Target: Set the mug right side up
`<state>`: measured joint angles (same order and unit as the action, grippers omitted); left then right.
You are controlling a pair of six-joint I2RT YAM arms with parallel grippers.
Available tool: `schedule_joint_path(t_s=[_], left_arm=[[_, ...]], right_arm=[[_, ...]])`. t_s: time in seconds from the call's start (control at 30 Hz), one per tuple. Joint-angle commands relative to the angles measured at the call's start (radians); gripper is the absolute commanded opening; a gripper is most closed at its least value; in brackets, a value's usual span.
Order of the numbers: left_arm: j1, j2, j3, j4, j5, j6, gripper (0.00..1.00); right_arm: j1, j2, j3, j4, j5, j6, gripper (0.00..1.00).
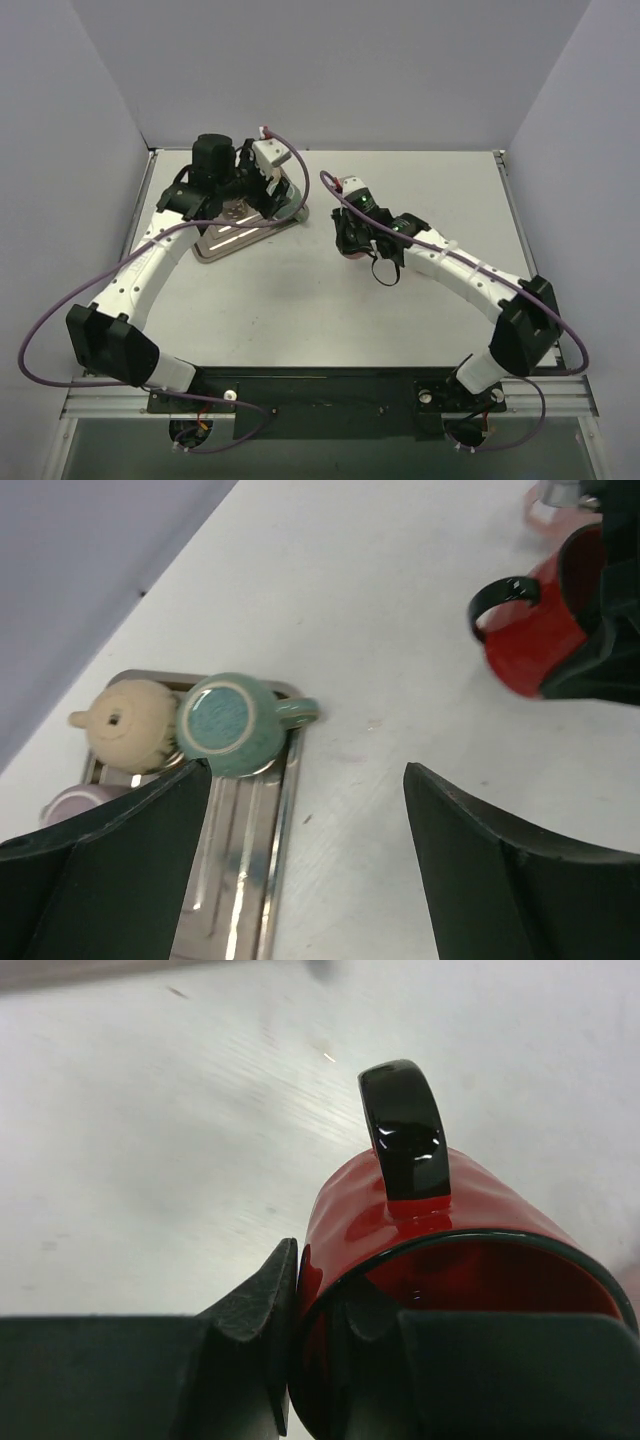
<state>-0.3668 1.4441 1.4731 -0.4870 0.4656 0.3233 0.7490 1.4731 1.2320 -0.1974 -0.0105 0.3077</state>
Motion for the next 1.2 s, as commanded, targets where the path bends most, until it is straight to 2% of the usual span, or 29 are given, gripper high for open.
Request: schedule_joint_path(t_s=[0.0,0.17,0.4,0.43,0.47,0.5,0.53,0.57,0.63,0.83,0.97,1.17], left_arm=[[-0.001,0.035,-0.026,0.030,-0.194,0.265,0.89],[-0.027,0.075,-0.092,0.134,-0.353,0.375,0.89],[-0.047,0.104,-0.132,0.153,-0.329,0.456,0.89],[-0.047,0.119,-0.132,0.148,-0.325,0.467,0.89],[-0.052,0.125,-0.132,0.146,-0.320,0.493,0.89],[-0.054,0.140,-0.132,0.140,-0.312,0.506,0.89],[-0.060,0.147,-0.132,0.130,-0.297,0.540,0.89],[-0.063,0.165,-0.129,0.120,-0.291,0.565,0.89],[-0.084,0.197,-0.114,0.093,-0.286,0.638,0.89],[-0.159,0.349,0.008,-0.113,-0.308,1.026,0.89],[-0.169,0.441,0.059,-0.156,-0.297,1.216,0.89],[-0.166,0.604,0.197,-0.142,-0.332,1.263,0.84]], right_arm=[[-0.077,0.133,0.041,-0.234,0.156,-0.075,0.00],[-0.135,0.285,0.064,-0.261,0.185,-0.059,0.00],[-0.172,0.339,0.034,-0.221,0.149,-0.050,0.00],[-0.175,0.332,0.023,-0.211,0.144,-0.045,0.03],[-0.181,0.326,0.017,-0.200,0.135,-0.044,0.10],[-0.183,0.311,0.006,-0.200,0.132,-0.039,0.26],[-0.183,0.300,0.001,-0.195,0.130,-0.041,0.33],[-0.185,0.271,-0.008,-0.194,0.127,-0.039,0.44],[-0.185,0.221,-0.017,-0.191,0.124,-0.039,0.53],[-0.191,0.014,-0.051,-0.220,0.136,-0.051,0.67],[-0.243,-0.089,-0.101,-0.238,0.147,-0.067,0.68],[-0.335,-0.180,-0.213,-0.240,0.144,-0.053,0.68]])
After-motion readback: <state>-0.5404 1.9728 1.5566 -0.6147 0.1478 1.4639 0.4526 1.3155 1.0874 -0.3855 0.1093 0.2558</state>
